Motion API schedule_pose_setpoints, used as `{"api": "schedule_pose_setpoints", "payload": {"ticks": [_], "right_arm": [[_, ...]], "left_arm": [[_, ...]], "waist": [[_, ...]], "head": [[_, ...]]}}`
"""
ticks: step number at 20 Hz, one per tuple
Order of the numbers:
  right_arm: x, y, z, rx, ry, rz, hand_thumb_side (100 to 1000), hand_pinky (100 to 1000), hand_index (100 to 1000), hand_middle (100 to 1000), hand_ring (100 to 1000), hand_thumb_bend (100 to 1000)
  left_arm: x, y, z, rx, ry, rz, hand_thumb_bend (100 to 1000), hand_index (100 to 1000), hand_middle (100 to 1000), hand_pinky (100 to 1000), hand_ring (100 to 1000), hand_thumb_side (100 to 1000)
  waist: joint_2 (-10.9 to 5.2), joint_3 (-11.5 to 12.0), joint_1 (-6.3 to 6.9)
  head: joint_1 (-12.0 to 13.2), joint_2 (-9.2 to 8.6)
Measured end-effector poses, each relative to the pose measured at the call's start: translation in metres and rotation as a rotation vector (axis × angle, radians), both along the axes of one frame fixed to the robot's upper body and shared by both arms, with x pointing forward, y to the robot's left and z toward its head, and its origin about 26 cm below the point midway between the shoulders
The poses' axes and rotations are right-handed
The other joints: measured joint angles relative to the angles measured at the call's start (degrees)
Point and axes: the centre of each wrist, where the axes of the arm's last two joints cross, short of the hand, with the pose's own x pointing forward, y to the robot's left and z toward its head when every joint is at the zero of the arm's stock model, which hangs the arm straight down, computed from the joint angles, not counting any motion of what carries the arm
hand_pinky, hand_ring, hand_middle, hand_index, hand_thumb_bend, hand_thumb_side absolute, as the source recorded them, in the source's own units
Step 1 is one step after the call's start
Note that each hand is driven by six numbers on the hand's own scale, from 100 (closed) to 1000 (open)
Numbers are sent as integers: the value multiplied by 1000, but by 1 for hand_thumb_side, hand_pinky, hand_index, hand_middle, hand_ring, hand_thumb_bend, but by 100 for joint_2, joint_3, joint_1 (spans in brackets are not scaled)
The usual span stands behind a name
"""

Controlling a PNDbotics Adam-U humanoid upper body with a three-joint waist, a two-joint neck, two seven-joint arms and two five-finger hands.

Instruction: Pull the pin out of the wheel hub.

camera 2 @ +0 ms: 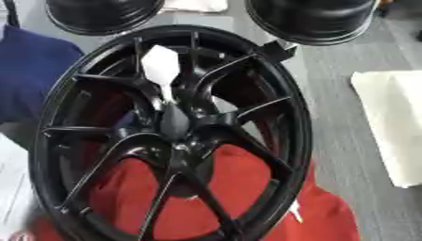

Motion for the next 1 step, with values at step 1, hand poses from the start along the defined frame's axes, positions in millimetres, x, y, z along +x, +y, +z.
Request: {"api": "schedule_pose_setpoints", "payload": {"ticks": [1], "right_arm": [[1,4,2,17,-11,30,629,817,747,677,823,100]], "left_arm": [[0,0,1,0,-3,-2,100,738,739,849,781,779]], "waist": [[-1,15,-1]], "head": [[-14,-1]]}}
